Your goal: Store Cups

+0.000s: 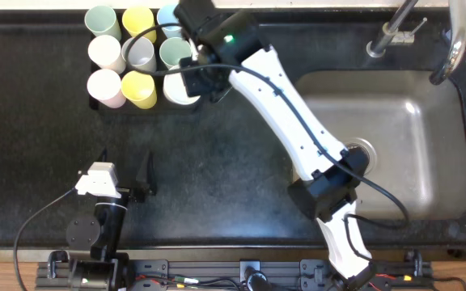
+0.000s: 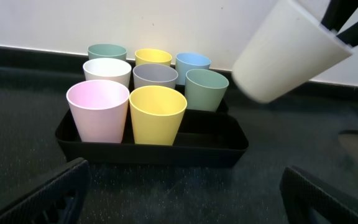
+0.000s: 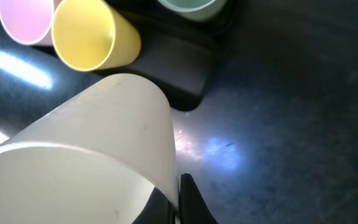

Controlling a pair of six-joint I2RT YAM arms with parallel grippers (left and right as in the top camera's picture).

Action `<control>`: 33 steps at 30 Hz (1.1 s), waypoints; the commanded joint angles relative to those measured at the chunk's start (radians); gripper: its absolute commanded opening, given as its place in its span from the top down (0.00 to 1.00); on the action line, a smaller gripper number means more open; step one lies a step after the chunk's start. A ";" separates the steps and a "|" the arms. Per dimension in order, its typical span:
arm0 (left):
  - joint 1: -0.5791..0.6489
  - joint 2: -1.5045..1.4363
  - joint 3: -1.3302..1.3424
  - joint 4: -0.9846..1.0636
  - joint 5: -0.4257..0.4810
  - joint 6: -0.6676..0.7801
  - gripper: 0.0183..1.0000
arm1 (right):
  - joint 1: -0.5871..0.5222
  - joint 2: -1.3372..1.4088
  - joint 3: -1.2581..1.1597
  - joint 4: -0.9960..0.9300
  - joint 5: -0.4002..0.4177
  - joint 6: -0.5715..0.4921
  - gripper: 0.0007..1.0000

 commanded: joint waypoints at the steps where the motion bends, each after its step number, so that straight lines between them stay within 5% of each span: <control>1: 0.006 -0.011 -0.001 -0.004 0.017 0.019 0.00 | 0.018 0.053 0.013 0.013 -0.010 0.004 0.96; 33: 0.006 -0.011 -0.001 -0.004 0.017 0.019 0.00 | 0.017 0.196 0.013 0.103 0.110 0.072 0.96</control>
